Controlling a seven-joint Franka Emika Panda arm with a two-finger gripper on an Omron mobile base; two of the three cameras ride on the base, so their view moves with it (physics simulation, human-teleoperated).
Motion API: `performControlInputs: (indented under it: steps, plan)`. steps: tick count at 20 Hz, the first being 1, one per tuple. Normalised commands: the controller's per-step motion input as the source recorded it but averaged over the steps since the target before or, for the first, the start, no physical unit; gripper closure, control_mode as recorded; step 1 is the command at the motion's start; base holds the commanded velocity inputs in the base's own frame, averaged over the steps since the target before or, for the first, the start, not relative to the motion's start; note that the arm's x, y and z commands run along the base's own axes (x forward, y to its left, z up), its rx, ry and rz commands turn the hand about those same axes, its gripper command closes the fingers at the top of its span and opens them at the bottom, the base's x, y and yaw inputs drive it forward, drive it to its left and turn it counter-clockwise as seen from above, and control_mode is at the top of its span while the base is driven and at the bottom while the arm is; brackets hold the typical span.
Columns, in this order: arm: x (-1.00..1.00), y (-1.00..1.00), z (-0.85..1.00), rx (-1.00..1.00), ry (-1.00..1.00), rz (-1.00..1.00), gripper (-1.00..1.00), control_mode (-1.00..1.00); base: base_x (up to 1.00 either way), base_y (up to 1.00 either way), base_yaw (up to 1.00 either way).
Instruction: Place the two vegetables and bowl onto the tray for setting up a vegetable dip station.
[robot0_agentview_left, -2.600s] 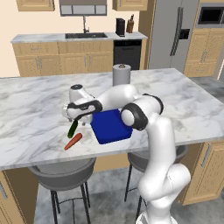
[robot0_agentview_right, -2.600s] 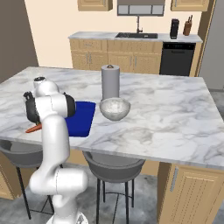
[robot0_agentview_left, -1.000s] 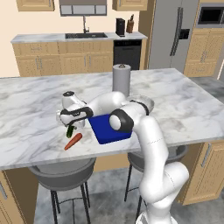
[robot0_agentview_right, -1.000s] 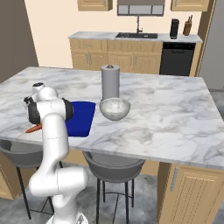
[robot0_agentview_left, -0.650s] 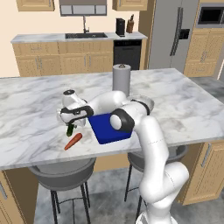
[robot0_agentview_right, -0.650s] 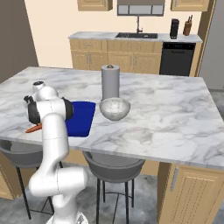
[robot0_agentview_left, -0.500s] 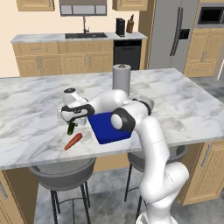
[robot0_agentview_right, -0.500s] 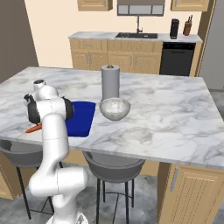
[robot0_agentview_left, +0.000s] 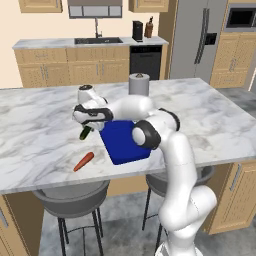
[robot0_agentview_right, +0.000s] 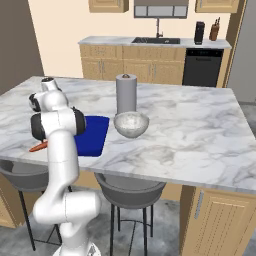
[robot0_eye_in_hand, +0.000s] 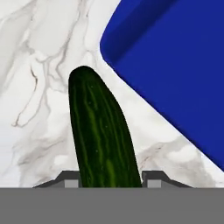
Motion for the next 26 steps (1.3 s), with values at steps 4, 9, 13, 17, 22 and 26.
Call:
performControlInputs:
  steps: [4, 9, 13, 17, 22, 26]
  plan:
    - [0.13, -0.45, 0.44, 0.01, 0.0, -0.28, 1.0, -1.0, 0.0, 0.0, 0.0]
    - [0.04, -0.64, 0.24, 0.04, 0.0, -0.3, 1.0, -1.0, 0.0, 0.0, 0.0]
    - [0.0, -0.84, 0.05, 0.07, 0.01, -0.24, 1.0, -1.0, 0.0, 0.0, 0.0]
    - [0.0, -0.86, 0.0, 0.1, 0.0, -0.22, 1.0, -1.0, 0.0, 0.0, 0.0]
    - [0.0, -0.48, -0.2, 0.03, -0.03, -0.2, 1.0, -1.0, 0.0, 0.0, 0.0]
    - [0.08, -0.32, -0.27, 0.01, -0.07, -0.16, 1.0, -1.0, 0.0, 0.0, 0.0]
